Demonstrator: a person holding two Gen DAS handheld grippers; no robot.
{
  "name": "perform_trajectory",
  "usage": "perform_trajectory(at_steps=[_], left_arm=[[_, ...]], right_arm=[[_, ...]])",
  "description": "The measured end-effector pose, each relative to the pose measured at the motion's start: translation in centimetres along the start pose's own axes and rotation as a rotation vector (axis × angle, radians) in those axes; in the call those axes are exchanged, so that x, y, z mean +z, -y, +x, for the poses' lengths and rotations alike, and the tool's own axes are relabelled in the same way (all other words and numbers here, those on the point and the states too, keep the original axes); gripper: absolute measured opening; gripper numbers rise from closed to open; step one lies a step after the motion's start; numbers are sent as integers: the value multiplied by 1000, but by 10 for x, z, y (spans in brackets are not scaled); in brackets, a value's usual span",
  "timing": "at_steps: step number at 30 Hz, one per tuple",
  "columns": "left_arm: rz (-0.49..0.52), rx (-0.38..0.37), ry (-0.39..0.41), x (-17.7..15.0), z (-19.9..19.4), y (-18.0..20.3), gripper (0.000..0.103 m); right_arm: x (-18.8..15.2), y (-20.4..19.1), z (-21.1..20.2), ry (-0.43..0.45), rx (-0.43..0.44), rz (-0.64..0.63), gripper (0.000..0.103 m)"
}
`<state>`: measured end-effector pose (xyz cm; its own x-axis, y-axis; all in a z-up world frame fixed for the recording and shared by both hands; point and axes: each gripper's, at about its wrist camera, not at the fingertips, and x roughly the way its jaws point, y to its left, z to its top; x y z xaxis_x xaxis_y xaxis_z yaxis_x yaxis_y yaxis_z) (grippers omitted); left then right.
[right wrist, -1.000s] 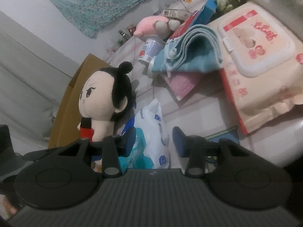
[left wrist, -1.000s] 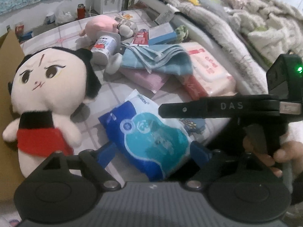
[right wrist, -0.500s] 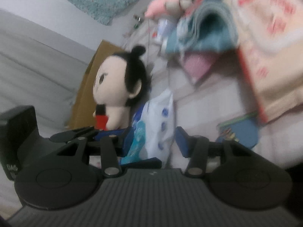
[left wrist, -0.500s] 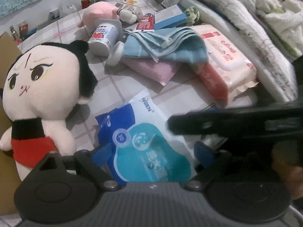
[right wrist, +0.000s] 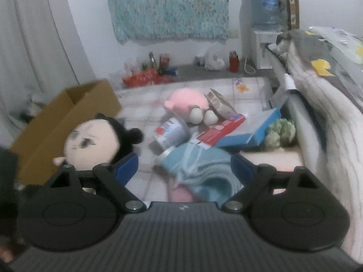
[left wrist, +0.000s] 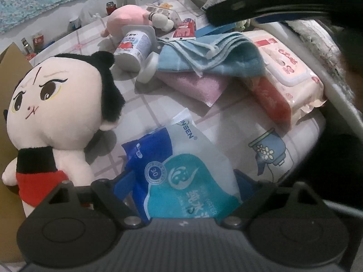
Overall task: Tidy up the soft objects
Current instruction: 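Move left tool to the blue-teal wipes pack while right tool reaches the light blue towel, then close left tool on the wipes pack while right tool grasps and lifts the towel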
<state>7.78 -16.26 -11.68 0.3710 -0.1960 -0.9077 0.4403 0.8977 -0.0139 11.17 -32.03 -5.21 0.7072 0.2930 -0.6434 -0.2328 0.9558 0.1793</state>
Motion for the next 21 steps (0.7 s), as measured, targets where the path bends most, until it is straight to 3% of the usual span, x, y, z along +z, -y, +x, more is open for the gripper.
perform_trajectory(at_steps=[10,12,21], left_arm=[[-1,-37,20,-1,-1,-5,89],[1,-39,23,-2,-1,-6,89],[5,-46,24,-2,-1,-6,89]], right_arm=[[4,-19,95,-238,-69,-203,83],[3,-23,102,-266,-83,-235,78],[4,-31,109,-325,-76,-306,82]])
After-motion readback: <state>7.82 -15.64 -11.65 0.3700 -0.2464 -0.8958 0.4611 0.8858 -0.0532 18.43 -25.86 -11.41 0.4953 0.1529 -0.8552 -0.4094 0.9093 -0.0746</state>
